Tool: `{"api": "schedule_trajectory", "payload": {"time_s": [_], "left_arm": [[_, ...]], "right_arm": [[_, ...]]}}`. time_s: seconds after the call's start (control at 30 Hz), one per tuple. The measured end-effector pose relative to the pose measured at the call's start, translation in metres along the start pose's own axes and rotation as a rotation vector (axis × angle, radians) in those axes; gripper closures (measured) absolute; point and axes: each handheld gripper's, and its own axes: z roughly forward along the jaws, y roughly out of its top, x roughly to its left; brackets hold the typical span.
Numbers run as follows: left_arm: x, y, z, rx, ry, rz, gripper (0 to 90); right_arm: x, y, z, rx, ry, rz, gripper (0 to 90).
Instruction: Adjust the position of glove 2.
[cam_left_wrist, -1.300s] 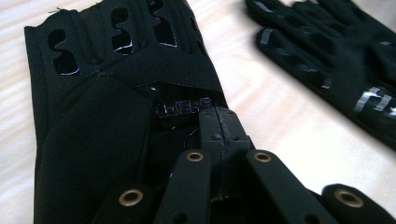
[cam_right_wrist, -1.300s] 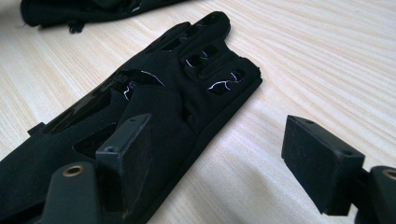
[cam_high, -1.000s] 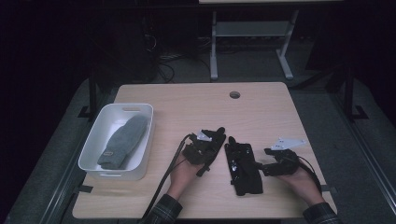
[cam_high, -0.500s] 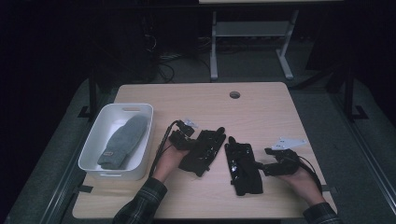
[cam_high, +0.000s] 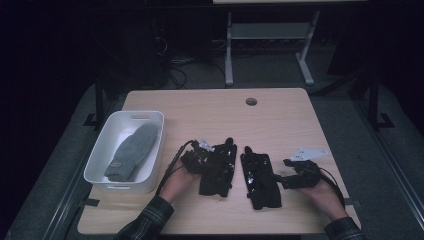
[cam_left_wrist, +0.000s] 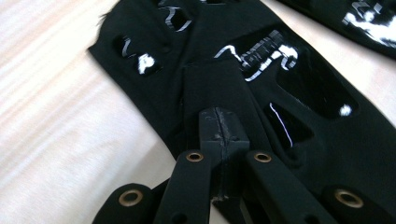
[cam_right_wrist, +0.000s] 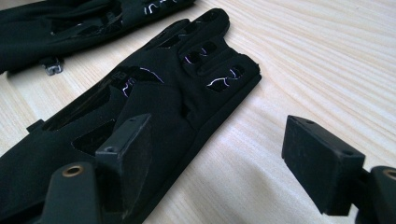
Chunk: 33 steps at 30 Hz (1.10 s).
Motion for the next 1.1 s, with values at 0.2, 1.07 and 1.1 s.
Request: {"api": "schedule_trajectory", "payload": {"time_s": [0.2, 1.07, 1.1], "left_arm": [[-0.009, -0.005, -0.003, 0.013, -0.042, 0.042, 89.6], [-0.042, 0.004, 0.007, 0.021, -0.175, 0.189, 89.6], [-0.043, 0.005, 0.008, 0.021, -0.175, 0.192, 89.6]], "right_arm": [[0.001, 0.000, 0.001, 0.005, 0.006, -0.004, 24.4], [0.010, 0.001, 0.002, 0.026, 0.061, -0.027, 47.6], [0.010, 0.001, 0.001, 0.027, 0.060, -0.026, 48.1]]}}
